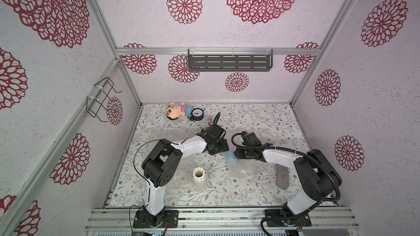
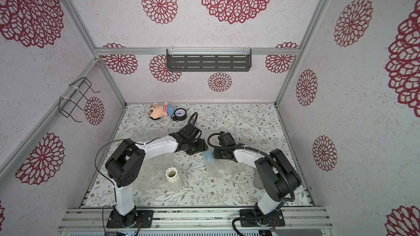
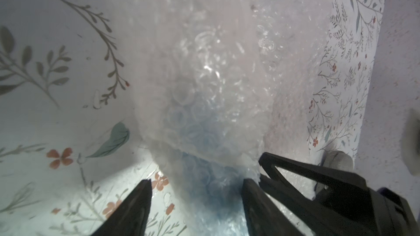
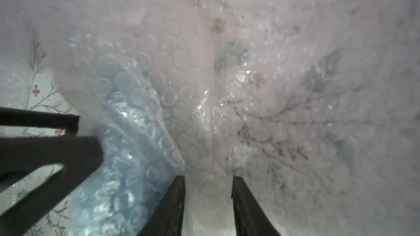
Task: Wrap vases in bubble wrap
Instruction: Wrap the vase in bubble wrap.
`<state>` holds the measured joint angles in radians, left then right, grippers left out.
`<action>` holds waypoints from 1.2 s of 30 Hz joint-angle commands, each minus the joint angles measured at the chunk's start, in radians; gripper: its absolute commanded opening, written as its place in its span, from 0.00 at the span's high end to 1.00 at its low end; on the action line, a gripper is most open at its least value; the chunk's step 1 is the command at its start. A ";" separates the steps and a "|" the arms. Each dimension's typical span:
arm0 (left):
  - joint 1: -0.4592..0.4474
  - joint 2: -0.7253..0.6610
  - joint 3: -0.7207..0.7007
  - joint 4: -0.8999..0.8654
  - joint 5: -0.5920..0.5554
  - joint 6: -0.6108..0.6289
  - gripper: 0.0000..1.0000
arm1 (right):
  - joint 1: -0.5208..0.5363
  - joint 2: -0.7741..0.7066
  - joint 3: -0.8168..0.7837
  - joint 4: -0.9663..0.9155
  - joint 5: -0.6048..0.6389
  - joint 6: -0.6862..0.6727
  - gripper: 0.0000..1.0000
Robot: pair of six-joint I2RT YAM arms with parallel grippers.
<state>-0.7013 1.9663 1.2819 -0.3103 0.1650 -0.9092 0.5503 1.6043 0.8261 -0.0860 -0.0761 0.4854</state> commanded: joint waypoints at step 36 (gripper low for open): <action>-0.007 0.025 0.129 -0.084 -0.046 0.041 0.28 | 0.010 -0.054 -0.011 -0.092 0.076 -0.006 0.77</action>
<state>-0.7025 1.9919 1.3918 -0.3725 0.1398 -0.8787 0.5655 1.5574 0.8478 -0.1230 -0.0208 0.4679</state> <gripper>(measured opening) 0.718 0.233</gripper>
